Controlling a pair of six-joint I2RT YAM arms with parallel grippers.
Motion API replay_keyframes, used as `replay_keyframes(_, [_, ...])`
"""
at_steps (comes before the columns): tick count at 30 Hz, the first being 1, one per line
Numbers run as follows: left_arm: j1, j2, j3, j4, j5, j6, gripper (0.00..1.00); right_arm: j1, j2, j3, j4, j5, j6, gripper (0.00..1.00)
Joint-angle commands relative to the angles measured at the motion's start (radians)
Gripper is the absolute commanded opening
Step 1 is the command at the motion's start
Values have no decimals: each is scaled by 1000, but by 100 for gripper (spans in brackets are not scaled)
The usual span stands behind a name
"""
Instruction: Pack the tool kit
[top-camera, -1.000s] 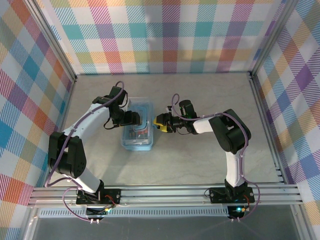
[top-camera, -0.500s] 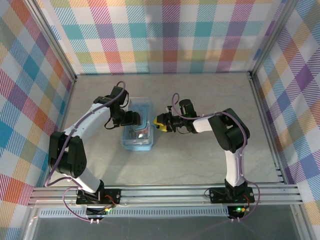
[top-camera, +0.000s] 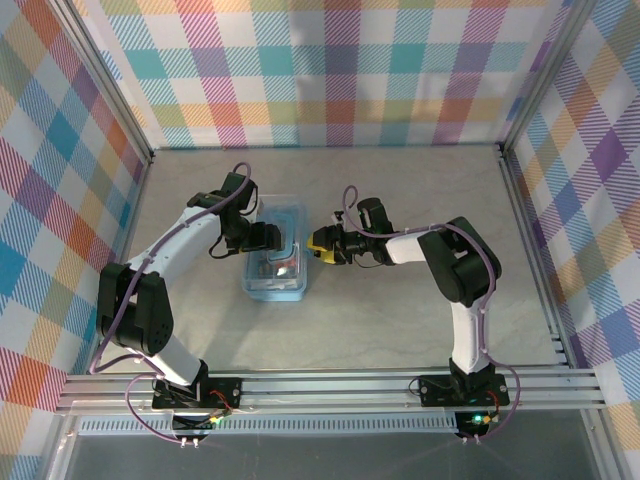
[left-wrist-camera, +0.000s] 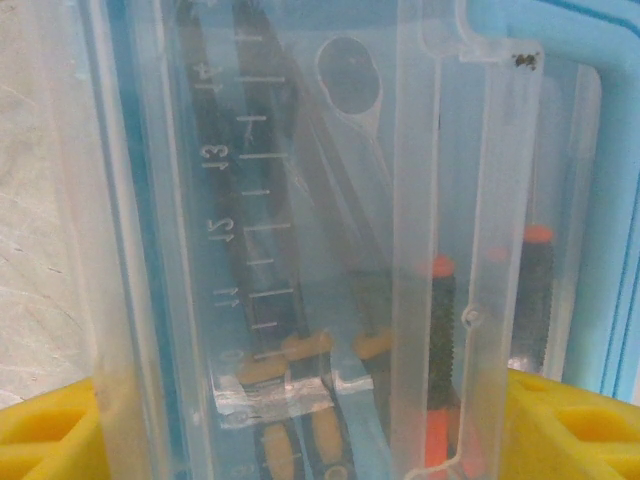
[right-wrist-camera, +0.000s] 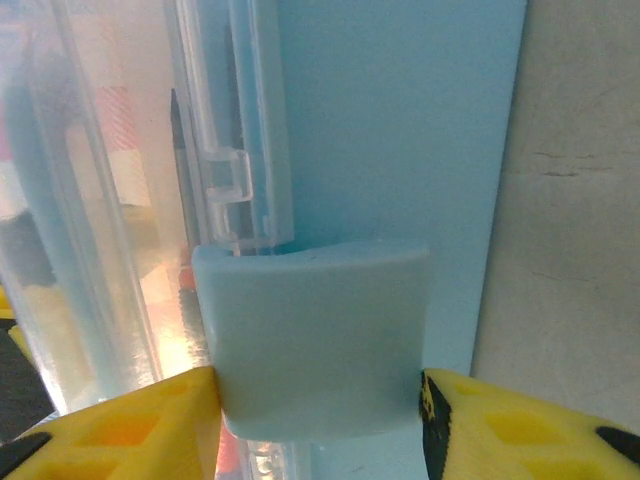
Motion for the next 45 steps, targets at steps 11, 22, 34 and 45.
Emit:
replay_keyframes(11, [-24,137,-119,-154,-46,7,69,-18,-43,3,-158,51,-71,58])
replay_keyframes(22, [-24,133,-127,-133,-22,5,69,-56,-52,-19,-179,51,-63,30])
replay_keyframes(34, [-47,148,-130,-112,-2,-6,69,50,61,154,-250,72,-53,20])
replay_keyframes(45, [-204,258,-44,-18,37,-108,69,51,30,178,-313,102,-70,20])
